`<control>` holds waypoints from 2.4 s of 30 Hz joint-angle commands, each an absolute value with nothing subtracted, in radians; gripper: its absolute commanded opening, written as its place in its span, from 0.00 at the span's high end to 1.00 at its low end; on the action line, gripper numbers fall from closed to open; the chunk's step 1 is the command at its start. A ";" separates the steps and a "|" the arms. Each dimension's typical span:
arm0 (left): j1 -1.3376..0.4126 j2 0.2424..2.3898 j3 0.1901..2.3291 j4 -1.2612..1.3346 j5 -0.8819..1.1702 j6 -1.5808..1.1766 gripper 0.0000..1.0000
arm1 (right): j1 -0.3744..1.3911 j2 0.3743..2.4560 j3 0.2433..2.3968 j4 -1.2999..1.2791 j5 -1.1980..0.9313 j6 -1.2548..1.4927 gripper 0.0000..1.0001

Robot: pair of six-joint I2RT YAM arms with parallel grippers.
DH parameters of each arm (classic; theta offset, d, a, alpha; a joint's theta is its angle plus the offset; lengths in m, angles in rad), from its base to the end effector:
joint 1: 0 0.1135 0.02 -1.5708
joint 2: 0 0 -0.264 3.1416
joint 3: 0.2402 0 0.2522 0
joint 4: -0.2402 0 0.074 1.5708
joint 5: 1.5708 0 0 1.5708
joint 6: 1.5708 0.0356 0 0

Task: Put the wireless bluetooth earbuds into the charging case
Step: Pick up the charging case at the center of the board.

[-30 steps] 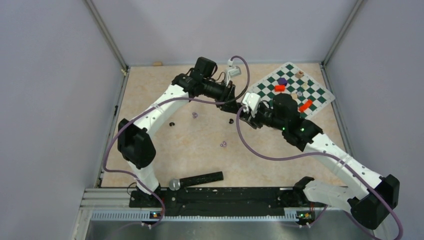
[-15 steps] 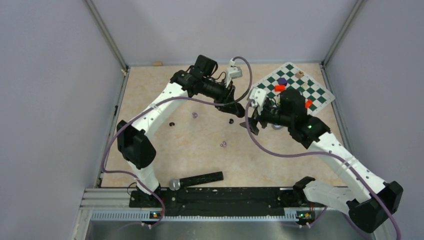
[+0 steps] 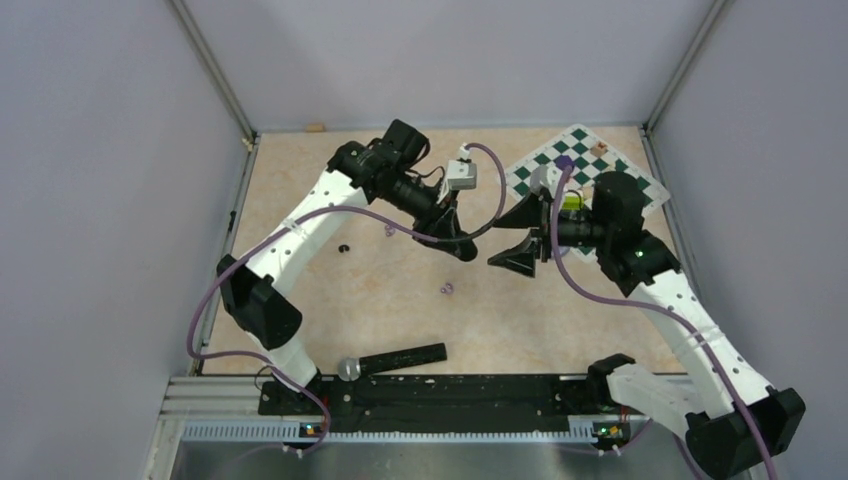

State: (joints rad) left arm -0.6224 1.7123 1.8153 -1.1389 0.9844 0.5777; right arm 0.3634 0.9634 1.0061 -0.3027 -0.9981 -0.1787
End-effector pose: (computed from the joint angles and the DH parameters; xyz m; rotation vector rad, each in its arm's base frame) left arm 0.2610 -0.2238 0.3791 1.6102 1.7426 -1.2728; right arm 0.1779 0.0996 0.3767 -1.1314 1.4345 1.0340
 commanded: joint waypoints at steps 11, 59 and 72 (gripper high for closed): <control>-0.699 1.715 1.883 -1.186 0.983 0.628 1.00 | 0.360 0.989 0.794 0.116 -1.167 0.137 0.30; -0.701 1.762 1.888 -1.112 0.940 0.538 0.65 | 0.428 0.997 0.811 0.049 -1.141 0.046 0.79; -0.701 1.752 1.867 -1.087 0.925 0.518 0.40 | 0.392 0.938 0.808 0.061 -1.050 0.049 0.86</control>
